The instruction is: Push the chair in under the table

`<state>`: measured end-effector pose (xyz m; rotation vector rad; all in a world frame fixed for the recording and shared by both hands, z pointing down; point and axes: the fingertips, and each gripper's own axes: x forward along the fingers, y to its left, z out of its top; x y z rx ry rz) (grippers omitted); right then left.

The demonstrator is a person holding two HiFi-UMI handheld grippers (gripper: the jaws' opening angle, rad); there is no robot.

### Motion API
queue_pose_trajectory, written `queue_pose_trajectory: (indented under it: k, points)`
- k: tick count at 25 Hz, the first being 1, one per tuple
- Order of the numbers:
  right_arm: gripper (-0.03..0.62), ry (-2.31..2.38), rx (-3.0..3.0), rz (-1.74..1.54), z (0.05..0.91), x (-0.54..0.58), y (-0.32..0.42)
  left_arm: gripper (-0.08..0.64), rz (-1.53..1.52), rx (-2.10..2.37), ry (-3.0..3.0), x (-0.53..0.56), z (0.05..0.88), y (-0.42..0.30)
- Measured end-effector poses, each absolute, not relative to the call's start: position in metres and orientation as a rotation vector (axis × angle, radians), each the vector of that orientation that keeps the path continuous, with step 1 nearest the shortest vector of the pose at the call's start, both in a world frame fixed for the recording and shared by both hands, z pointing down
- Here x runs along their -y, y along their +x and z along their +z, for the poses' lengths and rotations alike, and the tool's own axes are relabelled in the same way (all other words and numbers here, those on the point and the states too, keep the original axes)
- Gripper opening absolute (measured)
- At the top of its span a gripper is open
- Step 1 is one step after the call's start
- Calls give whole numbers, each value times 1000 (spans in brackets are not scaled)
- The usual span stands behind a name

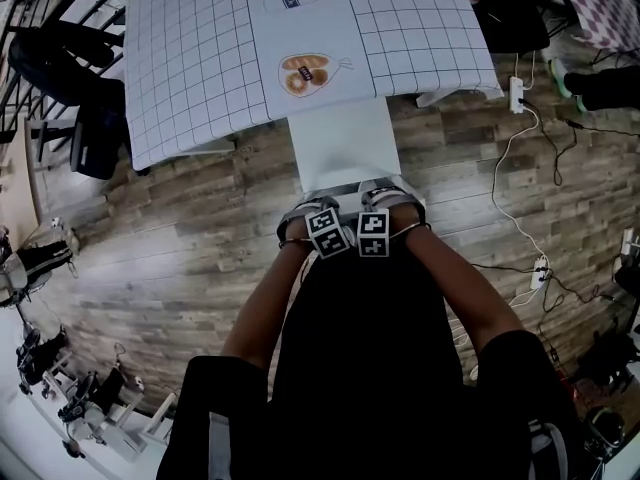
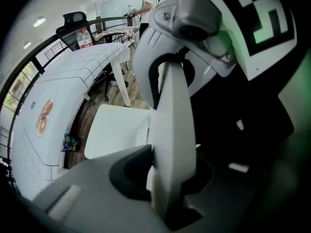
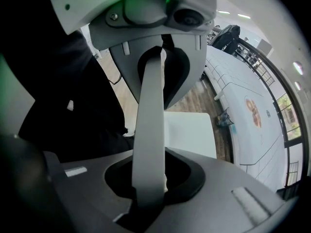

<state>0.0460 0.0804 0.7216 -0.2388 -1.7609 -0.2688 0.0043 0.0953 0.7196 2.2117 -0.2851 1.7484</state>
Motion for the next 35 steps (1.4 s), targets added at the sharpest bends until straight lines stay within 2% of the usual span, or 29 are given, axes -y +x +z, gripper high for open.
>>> queue_pose_trajectory:
  k: [14, 35]
  points:
    - [67, -283, 1762, -305, 725, -28, 54, 97, 1730, 348, 2172, -44, 723, 13]
    - [69, -277, 1765, -278, 724, 13, 31, 100, 1732, 332, 2167, -4, 722, -11]
